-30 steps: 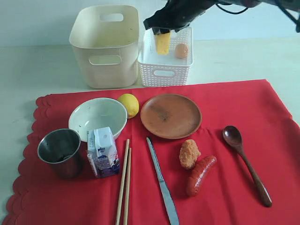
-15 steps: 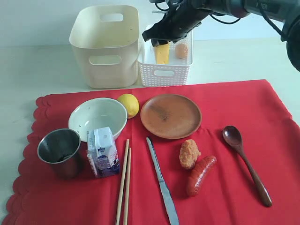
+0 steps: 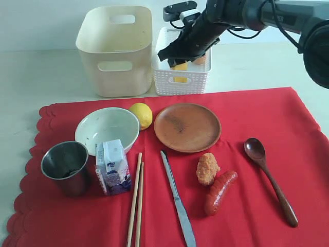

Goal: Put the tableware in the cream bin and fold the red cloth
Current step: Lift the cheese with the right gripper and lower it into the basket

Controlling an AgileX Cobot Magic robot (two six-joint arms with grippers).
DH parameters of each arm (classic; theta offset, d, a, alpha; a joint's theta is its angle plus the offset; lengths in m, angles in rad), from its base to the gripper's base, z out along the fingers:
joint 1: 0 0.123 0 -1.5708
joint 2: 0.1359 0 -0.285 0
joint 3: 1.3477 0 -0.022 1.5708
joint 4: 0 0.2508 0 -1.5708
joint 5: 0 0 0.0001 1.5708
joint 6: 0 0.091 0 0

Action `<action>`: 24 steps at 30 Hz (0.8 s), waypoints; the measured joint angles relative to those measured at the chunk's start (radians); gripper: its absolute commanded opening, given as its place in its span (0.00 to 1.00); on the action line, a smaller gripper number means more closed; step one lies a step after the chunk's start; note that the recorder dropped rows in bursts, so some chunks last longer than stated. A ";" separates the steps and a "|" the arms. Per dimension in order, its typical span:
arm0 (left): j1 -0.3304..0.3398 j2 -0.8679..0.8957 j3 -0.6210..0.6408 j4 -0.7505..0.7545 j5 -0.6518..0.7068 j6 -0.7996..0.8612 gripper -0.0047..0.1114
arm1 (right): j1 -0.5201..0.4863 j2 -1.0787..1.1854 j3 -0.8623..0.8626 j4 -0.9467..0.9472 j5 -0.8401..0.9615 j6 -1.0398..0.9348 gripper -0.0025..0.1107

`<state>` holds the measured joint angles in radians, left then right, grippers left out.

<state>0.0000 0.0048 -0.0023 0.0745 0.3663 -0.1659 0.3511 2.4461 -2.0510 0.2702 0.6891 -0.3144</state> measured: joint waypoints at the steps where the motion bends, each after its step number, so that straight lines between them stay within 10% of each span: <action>1: 0.000 0.000 0.000 0.000 0.000 0.000 0.04 | 0.000 0.000 0.000 -0.003 0.002 0.000 0.13; 11: 0.000 0.000 0.000 0.000 0.000 0.000 0.04 | 0.000 0.000 0.000 -0.021 0.002 0.030 0.41; 24: 0.000 0.000 0.000 0.000 0.000 0.000 0.04 | 0.000 -0.104 -0.005 -0.039 0.048 0.055 0.52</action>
<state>0.0000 0.0048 -0.0023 0.0745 0.3663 -0.1659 0.3511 2.3423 -2.0561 0.2316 0.7374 -0.2592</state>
